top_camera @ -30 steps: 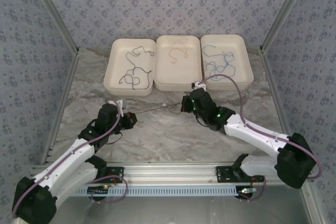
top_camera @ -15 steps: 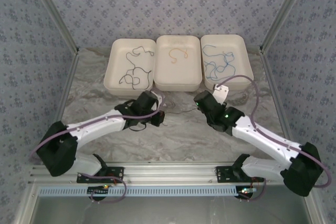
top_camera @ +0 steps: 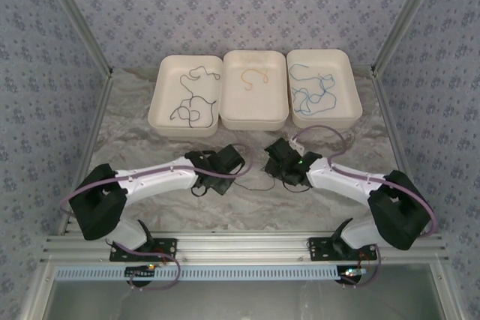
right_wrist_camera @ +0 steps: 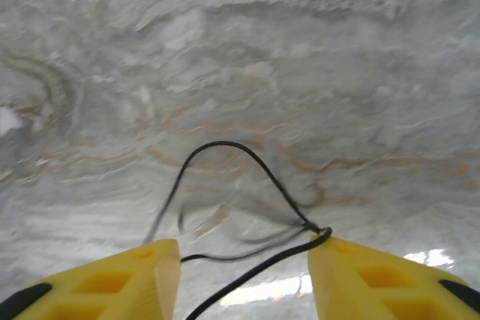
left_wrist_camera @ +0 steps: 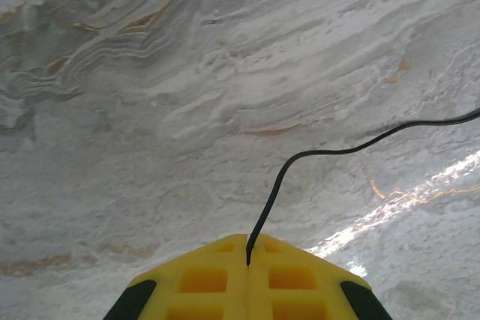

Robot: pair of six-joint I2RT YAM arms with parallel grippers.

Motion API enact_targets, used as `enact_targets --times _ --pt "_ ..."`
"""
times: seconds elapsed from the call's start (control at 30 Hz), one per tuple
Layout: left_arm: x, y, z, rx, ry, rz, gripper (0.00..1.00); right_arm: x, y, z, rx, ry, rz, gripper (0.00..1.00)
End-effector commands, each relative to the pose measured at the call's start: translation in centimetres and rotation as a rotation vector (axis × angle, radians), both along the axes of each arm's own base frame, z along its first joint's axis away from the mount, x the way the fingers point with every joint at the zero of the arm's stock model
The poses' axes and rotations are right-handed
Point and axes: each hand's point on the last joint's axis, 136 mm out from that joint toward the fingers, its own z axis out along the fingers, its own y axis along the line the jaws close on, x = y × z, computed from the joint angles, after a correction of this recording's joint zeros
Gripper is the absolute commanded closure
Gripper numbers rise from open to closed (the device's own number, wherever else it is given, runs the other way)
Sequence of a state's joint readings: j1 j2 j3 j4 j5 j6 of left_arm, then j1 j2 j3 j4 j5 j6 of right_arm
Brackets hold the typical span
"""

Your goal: Untangle the cables

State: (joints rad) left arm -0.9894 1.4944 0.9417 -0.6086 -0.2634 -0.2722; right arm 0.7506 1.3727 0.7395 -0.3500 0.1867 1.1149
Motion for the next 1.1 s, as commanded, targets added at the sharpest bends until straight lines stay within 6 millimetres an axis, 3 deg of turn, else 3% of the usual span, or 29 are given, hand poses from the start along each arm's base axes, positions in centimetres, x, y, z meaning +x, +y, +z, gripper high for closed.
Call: enact_targets --times 0.0,0.17,0.3,0.43,0.63,0.8,0.97,1.07 --pt "0.2 1.4 1.8 0.033 -0.050 0.001 1.00 0.2 1.1 3.7 0.111 -0.056 0.016 0.45" --pt "0.2 2.2 2.3 0.054 -0.063 0.028 1.00 1.0 -1.6 8.1 0.090 -0.162 -0.010 0.41" --pt "0.2 2.3 2.8 0.041 -0.072 0.042 1.00 2.5 -2.8 9.0 0.002 -0.210 0.049 0.48" --pt "0.2 2.4 3.0 0.028 -0.081 0.053 1.00 3.2 -1.4 7.3 -0.075 -0.172 0.213 0.59" --pt "0.3 2.5 2.9 0.026 -0.085 0.059 1.00 3.0 1.8 4.4 -0.108 -0.069 0.443 0.59" --pt "0.4 2.4 2.9 0.019 -0.088 0.066 1.00 3.7 0.8 2.3 -0.209 0.006 0.452 0.60" --pt "0.3 2.2 2.8 0.013 -0.085 0.065 1.00 3.3 2.3 1.6 -0.189 0.015 0.524 0.65" --pt "0.3 2.2 2.7 0.011 -0.081 0.062 1.00 2.7 2.1 1.1 -0.226 0.038 0.562 0.66"
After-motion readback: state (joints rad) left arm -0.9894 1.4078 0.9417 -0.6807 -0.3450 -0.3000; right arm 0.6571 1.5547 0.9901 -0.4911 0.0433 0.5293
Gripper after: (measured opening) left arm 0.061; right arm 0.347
